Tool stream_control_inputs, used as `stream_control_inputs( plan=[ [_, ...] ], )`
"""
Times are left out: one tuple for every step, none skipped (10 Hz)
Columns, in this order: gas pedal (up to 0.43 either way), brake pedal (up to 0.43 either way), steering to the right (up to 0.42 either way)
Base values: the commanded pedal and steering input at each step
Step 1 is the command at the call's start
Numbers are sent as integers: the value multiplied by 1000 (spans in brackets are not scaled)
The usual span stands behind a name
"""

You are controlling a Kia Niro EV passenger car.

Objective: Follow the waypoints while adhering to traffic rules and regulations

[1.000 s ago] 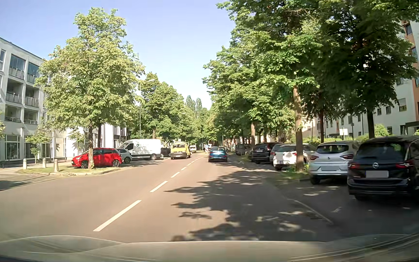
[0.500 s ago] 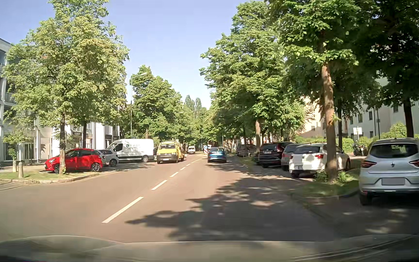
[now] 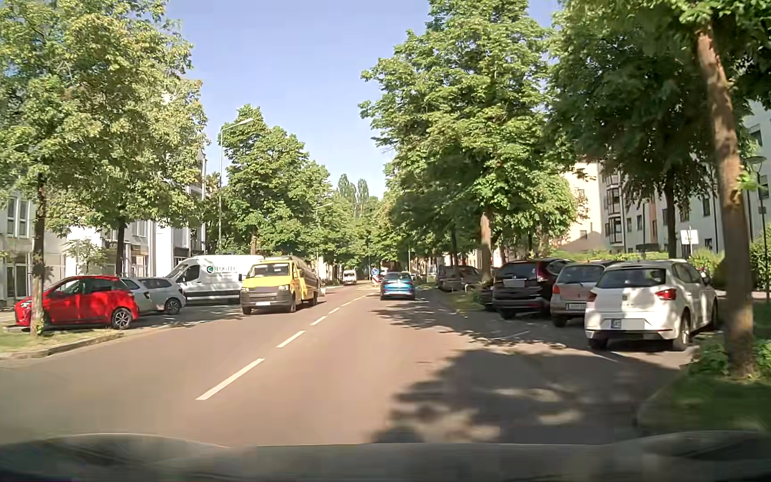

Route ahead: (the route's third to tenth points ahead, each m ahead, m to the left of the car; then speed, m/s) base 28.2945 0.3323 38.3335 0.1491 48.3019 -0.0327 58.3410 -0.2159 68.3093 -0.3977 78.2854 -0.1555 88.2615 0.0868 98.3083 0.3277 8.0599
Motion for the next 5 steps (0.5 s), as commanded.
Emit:
stream_control_inputs(
  plan=[
    [87,0,-2],
    [87,0,-2],
    [79,0,-2],
    [39,0,-3],
    [0,0,-2]
  ],
)
